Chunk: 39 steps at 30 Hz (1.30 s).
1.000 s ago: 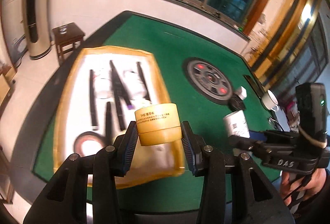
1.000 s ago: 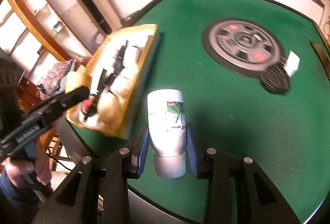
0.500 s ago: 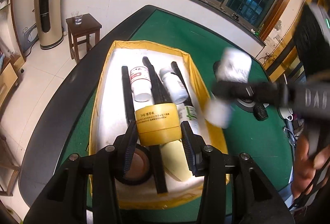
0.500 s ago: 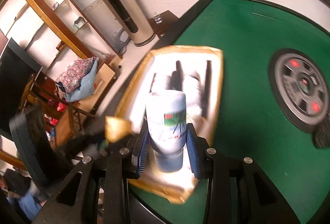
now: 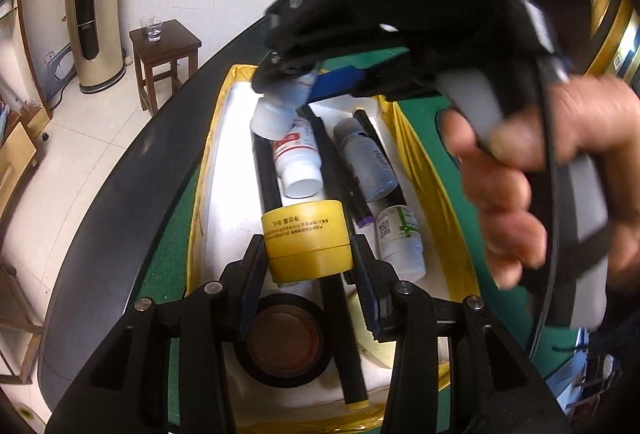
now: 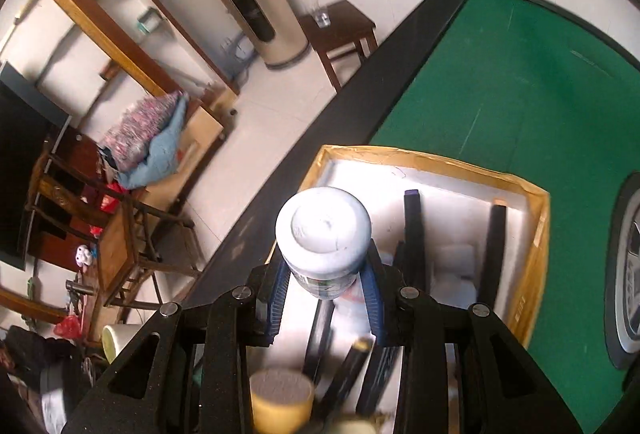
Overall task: Organize rigid objects
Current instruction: 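Lower the bottle and tape roll into the tray and open both grippers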
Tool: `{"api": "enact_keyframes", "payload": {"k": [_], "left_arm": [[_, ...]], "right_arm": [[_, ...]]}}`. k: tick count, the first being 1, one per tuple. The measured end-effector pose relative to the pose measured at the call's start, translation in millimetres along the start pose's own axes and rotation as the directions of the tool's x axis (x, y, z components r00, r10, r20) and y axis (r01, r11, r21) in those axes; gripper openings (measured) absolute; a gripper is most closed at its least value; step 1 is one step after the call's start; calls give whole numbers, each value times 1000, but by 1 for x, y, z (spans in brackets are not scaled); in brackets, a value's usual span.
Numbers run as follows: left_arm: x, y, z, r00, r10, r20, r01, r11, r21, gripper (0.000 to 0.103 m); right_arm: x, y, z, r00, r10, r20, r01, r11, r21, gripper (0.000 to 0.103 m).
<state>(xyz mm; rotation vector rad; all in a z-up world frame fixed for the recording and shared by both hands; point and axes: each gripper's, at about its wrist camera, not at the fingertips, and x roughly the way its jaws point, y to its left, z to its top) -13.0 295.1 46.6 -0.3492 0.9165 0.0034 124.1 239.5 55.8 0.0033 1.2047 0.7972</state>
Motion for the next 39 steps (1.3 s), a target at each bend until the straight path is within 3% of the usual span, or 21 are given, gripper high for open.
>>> {"api": "enact_keyframes", "payload": {"k": [10, 14, 17, 23, 29, 39], "left_arm": [[8, 4, 7, 1000, 10, -18, -10, 1000, -8, 40], [7, 2, 5, 1000, 9, -21, -9, 1000, -5, 40], [10, 1, 5, 999, 2, -36, -2, 1000, -13, 41], [14, -2, 9, 999, 11, -41, -12, 1000, -19, 41], [12, 3, 7, 999, 18, -45, -21, 998, -51, 41], [-10, -17, 6, 1000, 1, -5, -1, 999, -40, 41]], "right_arm": [[37, -15, 12, 989, 53, -135, -40, 995, 94, 31], [31, -32, 13, 990, 80, -114, -61, 985, 158, 32], [17, -43, 8, 989, 122, -77, -105, 975, 198, 40], [-13, -43, -2, 991, 130, -16, -125, 975, 183, 45], [-52, -57, -37, 986, 160, 49, -167, 964, 206, 45], [-97, -98, -98, 990, 103, 101, -126, 955, 268, 45]]}}
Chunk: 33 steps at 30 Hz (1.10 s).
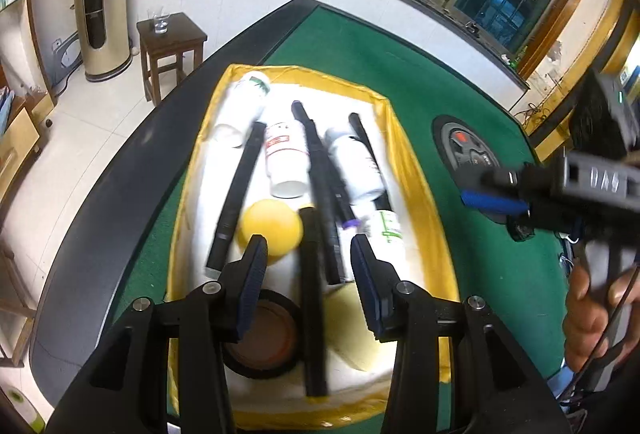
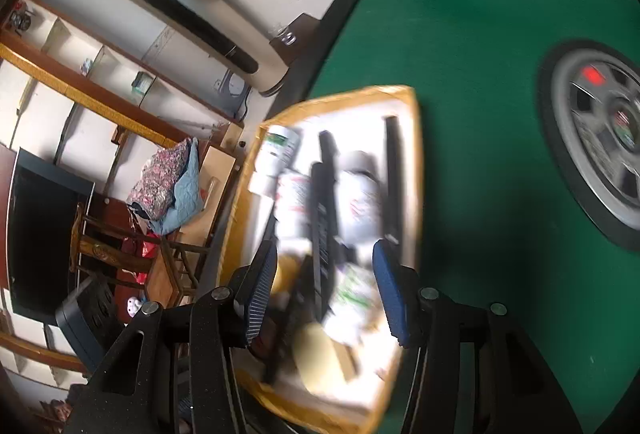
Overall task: Organize rigid objects
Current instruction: 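Lower the bottle and tape roll into the tray and open both grippers, then grasp the black fan-shaped holder with the left gripper while the right grasps the white charger plug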
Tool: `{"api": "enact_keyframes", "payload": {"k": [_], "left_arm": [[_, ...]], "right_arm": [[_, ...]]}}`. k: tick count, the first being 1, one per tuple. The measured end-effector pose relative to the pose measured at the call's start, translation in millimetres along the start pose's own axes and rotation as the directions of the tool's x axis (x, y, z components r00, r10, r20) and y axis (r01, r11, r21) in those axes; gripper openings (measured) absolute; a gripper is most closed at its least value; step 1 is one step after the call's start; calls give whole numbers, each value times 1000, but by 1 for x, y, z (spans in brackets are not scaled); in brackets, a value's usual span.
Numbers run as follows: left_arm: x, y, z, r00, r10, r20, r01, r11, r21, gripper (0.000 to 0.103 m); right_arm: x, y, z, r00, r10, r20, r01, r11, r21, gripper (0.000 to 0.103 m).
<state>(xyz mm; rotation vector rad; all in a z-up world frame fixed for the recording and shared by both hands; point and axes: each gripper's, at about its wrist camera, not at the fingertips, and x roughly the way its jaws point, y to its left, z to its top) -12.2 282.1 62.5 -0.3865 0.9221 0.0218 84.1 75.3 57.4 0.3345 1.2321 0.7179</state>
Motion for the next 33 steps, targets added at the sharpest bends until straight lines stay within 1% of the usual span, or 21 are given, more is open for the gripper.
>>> {"api": "enact_keyframes", "payload": {"k": [5, 8, 12, 16, 21, 22, 24, 25, 26, 29, 30, 32, 33], "left_arm": [[-9, -29, -3, 1000, -19, 12, 18, 999, 46, 41], [-12, -54, -7, 999, -41, 13, 40, 995, 87, 41], [-7, -91, -10, 997, -73, -11, 74, 985, 153, 41], [2, -133, -17, 992, -113, -51, 121, 968, 220, 41], [16, -187, -29, 981, -158, -109, 184, 934, 305, 41], [20, -200, -33, 978, -168, -124, 200, 924, 327, 41], [25, -219, -37, 970, -196, -143, 236, 903, 359, 53], [28, -229, -39, 963, -219, -158, 264, 890, 372, 66], [34, -242, -41, 953, -245, -180, 298, 875, 382, 71], [51, -271, -38, 935, -277, -221, 346, 850, 398, 71], [57, -279, -36, 934, -276, -227, 349, 843, 410, 71], [73, -299, -31, 936, -248, -249, 338, 827, 449, 71], [84, -309, -28, 935, -235, -267, 339, 816, 468, 71]], "right_arm": [[-27, -34, -19, 999, -16, 30, 14, 997, 73, 45], [-42, -52, -30, 998, -42, 43, 37, 994, 100, 45], [-62, -85, -47, 996, -73, 53, 64, 986, 154, 45], [-85, -123, -68, 992, -109, 69, 91, 971, 221, 45], [-117, -170, -92, 984, -151, 94, 115, 943, 311, 45], [-122, -178, -96, 983, -157, 99, 117, 938, 327, 45], [-133, -191, -103, 979, -174, 107, 126, 927, 355, 45], [-139, -198, -107, 977, -183, 110, 130, 920, 369, 45], [-143, -204, -109, 975, -190, 113, 134, 915, 380, 45], [-156, -219, -119, 970, -211, 119, 147, 903, 405, 45], [-160, -224, -122, 969, -217, 120, 151, 900, 409, 45], [-167, -233, -131, 966, -231, 119, 164, 896, 412, 45], [-171, -236, -134, 963, -241, 117, 174, 894, 414, 45]]}}
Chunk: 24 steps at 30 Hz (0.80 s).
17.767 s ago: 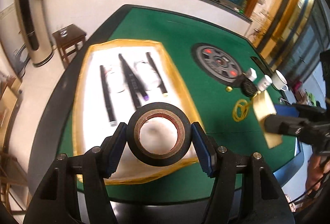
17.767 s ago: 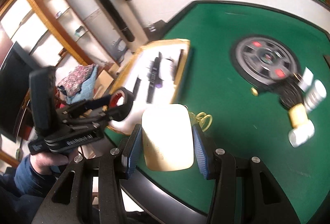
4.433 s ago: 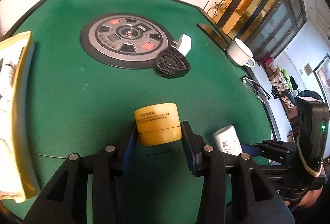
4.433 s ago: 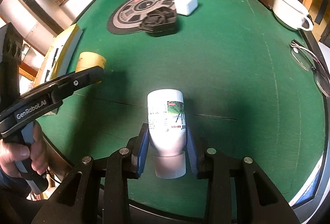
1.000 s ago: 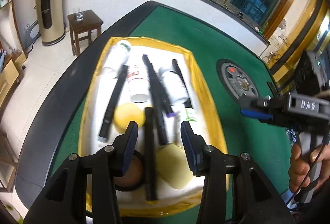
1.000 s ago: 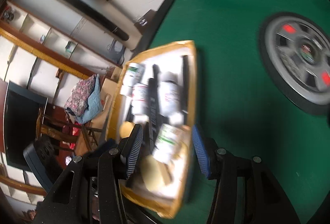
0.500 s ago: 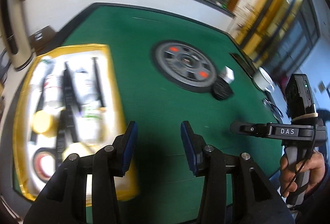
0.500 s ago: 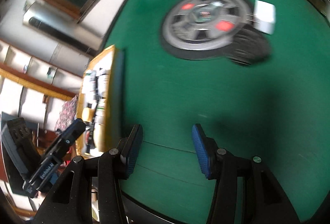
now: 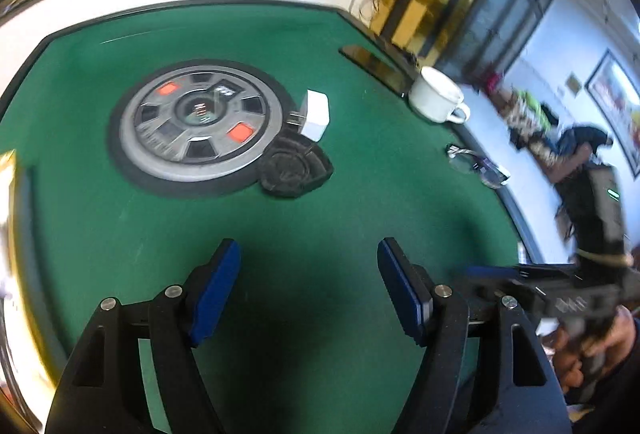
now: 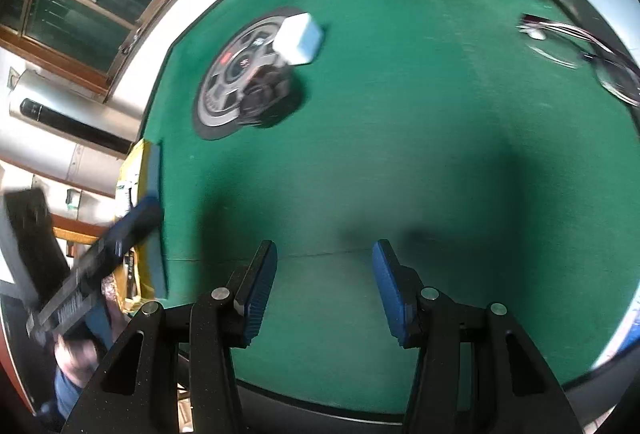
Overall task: Organize rigid objects
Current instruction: 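Grasp the black fan-shaped holder with the left gripper while the right grasps the white charger plug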
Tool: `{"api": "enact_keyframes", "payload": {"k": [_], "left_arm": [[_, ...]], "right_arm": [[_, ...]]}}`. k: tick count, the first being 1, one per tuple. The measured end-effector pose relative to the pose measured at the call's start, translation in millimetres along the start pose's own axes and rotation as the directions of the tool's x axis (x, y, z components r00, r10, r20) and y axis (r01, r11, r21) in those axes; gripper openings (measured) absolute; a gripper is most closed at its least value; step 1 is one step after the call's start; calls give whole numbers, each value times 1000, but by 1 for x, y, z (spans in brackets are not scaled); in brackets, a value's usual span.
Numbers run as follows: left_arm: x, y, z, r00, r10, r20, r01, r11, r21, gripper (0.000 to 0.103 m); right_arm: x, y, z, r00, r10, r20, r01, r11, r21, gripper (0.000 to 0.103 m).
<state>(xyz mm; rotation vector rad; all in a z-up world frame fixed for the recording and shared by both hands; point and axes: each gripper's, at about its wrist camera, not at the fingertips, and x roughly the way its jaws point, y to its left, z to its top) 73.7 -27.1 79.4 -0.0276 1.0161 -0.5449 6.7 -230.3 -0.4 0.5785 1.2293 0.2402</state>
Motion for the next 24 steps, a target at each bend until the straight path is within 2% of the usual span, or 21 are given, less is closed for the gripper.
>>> {"api": "enact_keyframes", "payload": {"k": [5, 10, 13, 16, 18, 24], "left_arm": [[42, -11, 31, 998, 23, -61, -19, 998, 59, 71], [73, -15, 55, 991, 118, -61, -111, 989, 101, 71], [95, -14, 60, 985, 146, -91, -135, 983, 125, 71], [111, -16, 61, 982, 154, -108, -137, 979, 151, 71], [114, -15, 57, 985, 151, -80, -139, 979, 148, 67], [94, -12, 27, 981, 191, -27, -188, 978, 92, 67]], "right_arm": [[-19, -43, -3, 999, -34, 10, 34, 999, 31, 45], [-35, -79, 2, 999, -46, 21, 44, 996, 75, 45], [-43, -90, 6, 998, -48, 30, 45, 996, 77, 45], [-48, -97, 11, 999, -43, 31, 41, 997, 67, 45], [-47, -98, 15, 999, -39, 29, 37, 997, 60, 45], [-37, -83, 35, 1000, -23, 14, 23, 1000, 8, 45]]}}
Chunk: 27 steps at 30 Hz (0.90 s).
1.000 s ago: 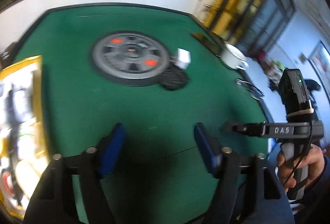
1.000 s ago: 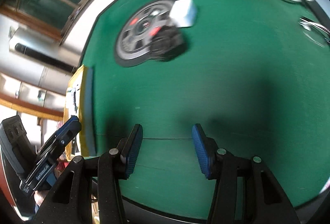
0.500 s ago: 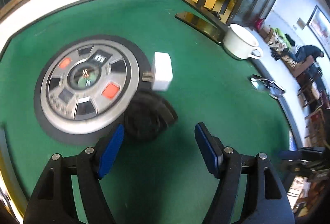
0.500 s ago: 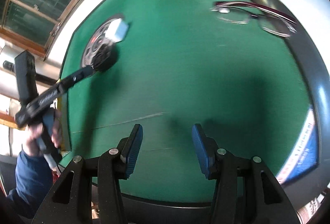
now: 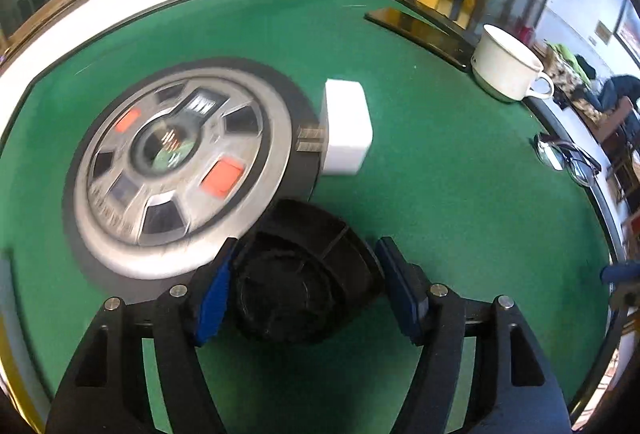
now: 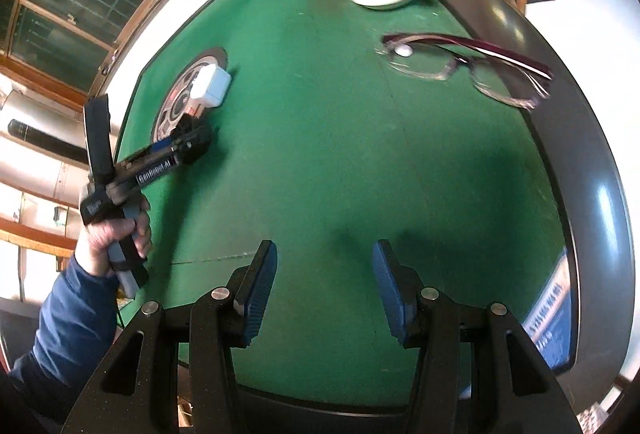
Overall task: Organize rigid objects
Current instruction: 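Grasp the black fan-shaped holder with the left gripper while the right grasps the white charger plug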
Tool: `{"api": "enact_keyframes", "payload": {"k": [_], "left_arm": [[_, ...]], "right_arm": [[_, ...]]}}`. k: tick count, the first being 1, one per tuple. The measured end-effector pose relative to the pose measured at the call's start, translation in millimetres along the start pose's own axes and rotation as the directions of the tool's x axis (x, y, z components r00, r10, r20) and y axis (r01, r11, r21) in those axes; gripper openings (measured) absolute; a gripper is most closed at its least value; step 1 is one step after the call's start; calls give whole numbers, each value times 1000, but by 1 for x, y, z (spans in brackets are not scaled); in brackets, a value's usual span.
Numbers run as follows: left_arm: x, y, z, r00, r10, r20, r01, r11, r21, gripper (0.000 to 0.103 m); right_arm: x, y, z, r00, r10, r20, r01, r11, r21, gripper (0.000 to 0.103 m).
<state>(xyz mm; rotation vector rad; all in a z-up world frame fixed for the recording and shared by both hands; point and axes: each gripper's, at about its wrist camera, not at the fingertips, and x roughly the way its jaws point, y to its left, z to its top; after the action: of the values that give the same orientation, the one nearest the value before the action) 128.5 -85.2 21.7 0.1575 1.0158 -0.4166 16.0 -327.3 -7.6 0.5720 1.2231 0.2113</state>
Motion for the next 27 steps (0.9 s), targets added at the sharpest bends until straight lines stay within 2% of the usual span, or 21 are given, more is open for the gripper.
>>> {"api": "enact_keyframes", "payload": {"k": [6, 10, 12, 16, 18, 24, 27], "left_arm": [[-43, 0, -68, 1000, 18, 17, -17, 999, -50, 67], [-65, -4, -103, 996, 75, 41, -74, 997, -28, 68], [-66, 0, -109, 997, 75, 34, -73, 996, -43, 68], [-68, 0, -111, 994, 85, 64, -81, 995, -51, 68], [-67, -2, -109, 994, 84, 64, -81, 995, -51, 68], [-67, -1, -111, 994, 85, 64, -81, 995, -51, 68], [-66, -2, -111, 994, 84, 64, -81, 995, -51, 68]], "right_arm": [[13, 35, 31, 999, 35, -8, -35, 997, -66, 45], [24, 69, 61, 999, 53, 0, -53, 994, -93, 45], [33, 85, 80, 998, 65, 4, -65, 993, -94, 45], [59, 106, 116, 998, 70, -2, -70, 997, -24, 45], [78, 110, 133, 999, 37, -8, -37, 999, 17, 45], [104, 127, 154, 1000, 18, -9, -17, 997, 78, 45], [121, 146, 158, 998, -53, -40, 54, 998, 28, 45]]}}
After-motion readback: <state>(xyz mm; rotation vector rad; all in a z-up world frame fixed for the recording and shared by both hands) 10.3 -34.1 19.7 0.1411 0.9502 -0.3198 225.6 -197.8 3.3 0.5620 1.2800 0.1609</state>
